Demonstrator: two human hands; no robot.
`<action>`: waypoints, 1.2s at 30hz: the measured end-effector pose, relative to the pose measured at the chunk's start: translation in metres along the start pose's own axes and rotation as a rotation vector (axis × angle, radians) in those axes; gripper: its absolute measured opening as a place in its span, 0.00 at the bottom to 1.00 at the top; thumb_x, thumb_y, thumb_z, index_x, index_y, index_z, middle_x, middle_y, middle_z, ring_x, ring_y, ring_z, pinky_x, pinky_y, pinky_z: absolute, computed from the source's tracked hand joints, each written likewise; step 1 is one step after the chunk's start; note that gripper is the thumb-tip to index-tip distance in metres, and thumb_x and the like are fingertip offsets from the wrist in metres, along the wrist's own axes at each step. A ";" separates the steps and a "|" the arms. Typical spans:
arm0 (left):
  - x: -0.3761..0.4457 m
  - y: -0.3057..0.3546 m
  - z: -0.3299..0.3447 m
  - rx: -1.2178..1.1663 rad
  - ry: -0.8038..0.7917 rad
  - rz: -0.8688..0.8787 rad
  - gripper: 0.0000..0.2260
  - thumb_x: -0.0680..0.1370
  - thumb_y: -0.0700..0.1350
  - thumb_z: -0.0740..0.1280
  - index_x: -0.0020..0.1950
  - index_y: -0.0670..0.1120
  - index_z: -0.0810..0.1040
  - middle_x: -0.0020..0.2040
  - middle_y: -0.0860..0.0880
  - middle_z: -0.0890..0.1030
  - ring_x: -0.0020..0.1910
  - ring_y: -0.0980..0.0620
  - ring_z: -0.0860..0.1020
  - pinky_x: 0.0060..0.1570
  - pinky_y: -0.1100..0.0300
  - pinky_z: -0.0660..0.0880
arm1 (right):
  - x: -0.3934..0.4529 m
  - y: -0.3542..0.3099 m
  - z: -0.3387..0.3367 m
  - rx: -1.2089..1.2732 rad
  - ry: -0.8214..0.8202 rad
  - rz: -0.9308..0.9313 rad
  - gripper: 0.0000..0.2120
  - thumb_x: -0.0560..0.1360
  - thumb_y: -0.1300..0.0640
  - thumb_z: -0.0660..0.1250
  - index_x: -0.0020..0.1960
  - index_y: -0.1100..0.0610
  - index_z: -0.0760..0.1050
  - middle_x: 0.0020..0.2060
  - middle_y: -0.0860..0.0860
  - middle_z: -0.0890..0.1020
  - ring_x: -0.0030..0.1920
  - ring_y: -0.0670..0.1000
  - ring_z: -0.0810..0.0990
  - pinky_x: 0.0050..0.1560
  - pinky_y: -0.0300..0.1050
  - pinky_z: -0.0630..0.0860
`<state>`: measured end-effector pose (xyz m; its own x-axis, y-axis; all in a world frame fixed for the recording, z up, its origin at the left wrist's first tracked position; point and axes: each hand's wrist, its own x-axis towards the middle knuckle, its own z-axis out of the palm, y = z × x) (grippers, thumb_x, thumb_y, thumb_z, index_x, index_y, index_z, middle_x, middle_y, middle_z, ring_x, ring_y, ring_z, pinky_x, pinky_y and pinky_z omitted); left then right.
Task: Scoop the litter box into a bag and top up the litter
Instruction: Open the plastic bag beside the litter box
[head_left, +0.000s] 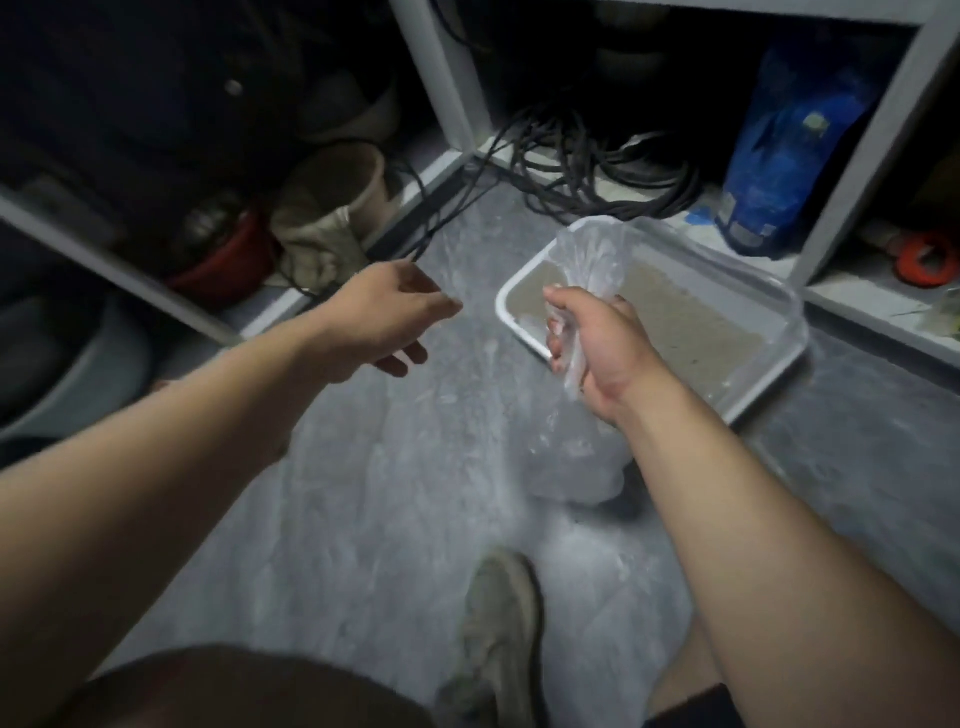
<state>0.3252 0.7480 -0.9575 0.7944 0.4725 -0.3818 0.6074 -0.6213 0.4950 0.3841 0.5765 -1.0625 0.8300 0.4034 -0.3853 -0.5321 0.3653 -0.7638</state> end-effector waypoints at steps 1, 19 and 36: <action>-0.014 -0.005 -0.006 -0.012 -0.009 -0.011 0.12 0.80 0.54 0.71 0.58 0.48 0.79 0.51 0.48 0.83 0.41 0.47 0.86 0.29 0.58 0.78 | -0.002 0.004 0.008 -0.035 -0.012 -0.017 0.09 0.75 0.58 0.70 0.51 0.59 0.72 0.27 0.52 0.70 0.26 0.50 0.67 0.26 0.42 0.63; -0.034 -0.030 -0.037 -0.360 -0.124 -0.005 0.06 0.79 0.40 0.67 0.54 0.43 0.82 0.44 0.42 0.85 0.38 0.47 0.84 0.36 0.54 0.84 | -0.043 0.005 0.104 -0.778 -0.393 -0.212 0.22 0.74 0.59 0.66 0.66 0.45 0.75 0.58 0.48 0.83 0.61 0.50 0.80 0.66 0.56 0.75; -0.040 -0.060 -0.028 -0.248 0.067 0.181 0.12 0.73 0.39 0.78 0.55 0.48 0.82 0.47 0.44 0.86 0.38 0.55 0.82 0.45 0.56 0.82 | -0.054 0.010 0.083 -0.541 -0.402 -0.073 0.12 0.74 0.46 0.73 0.50 0.53 0.78 0.43 0.47 0.81 0.45 0.43 0.79 0.48 0.44 0.77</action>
<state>0.2573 0.7837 -0.9495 0.8831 0.4132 -0.2220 0.4319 -0.5315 0.7287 0.3197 0.6284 -1.0063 0.6779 0.7128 -0.1801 -0.2317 -0.0253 -0.9725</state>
